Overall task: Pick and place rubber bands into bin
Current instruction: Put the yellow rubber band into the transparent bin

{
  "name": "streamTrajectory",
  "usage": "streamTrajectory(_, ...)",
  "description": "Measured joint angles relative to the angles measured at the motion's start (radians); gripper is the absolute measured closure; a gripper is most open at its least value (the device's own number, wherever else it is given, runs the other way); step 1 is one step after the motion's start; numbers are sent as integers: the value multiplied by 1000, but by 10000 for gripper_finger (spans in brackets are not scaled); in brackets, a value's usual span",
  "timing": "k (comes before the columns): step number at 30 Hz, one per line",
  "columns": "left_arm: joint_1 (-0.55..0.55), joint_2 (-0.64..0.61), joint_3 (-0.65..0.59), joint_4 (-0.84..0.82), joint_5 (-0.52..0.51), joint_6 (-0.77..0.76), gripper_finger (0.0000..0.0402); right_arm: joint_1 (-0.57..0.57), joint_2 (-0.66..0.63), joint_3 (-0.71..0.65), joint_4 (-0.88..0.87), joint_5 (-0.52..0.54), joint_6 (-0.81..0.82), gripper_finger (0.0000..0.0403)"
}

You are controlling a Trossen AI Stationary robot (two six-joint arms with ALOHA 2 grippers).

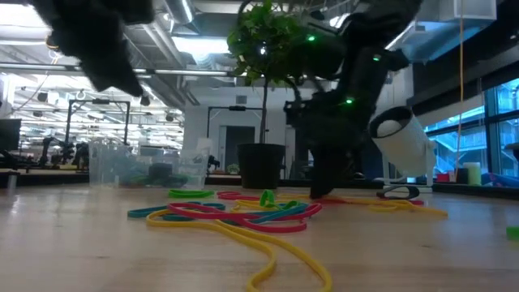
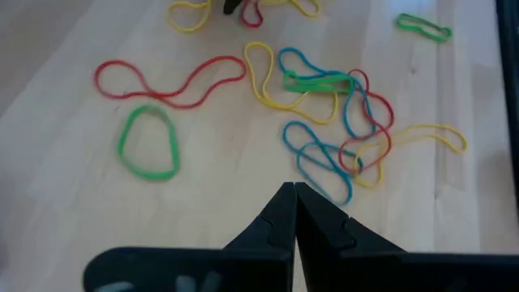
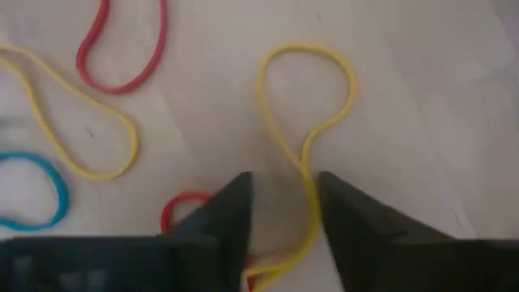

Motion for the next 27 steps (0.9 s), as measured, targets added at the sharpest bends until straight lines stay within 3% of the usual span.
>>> streamTrajectory(4,-6,-150,-109,7,-10,1,400,-15,17,39,-21,-22,9,375)
streamTrajectory(5,-5,-187,-137,4,-17,4,400,-17,18,56,-35,-22,8,387)
streamTrajectory(16,-2,-525,-348,-2,-45,75,400,-17,25,402,-129,125,-53,401)
streamTrajectory(27,-2,-680,-407,-94,-66,150,400,-70,80,599,263,137,-247,402)
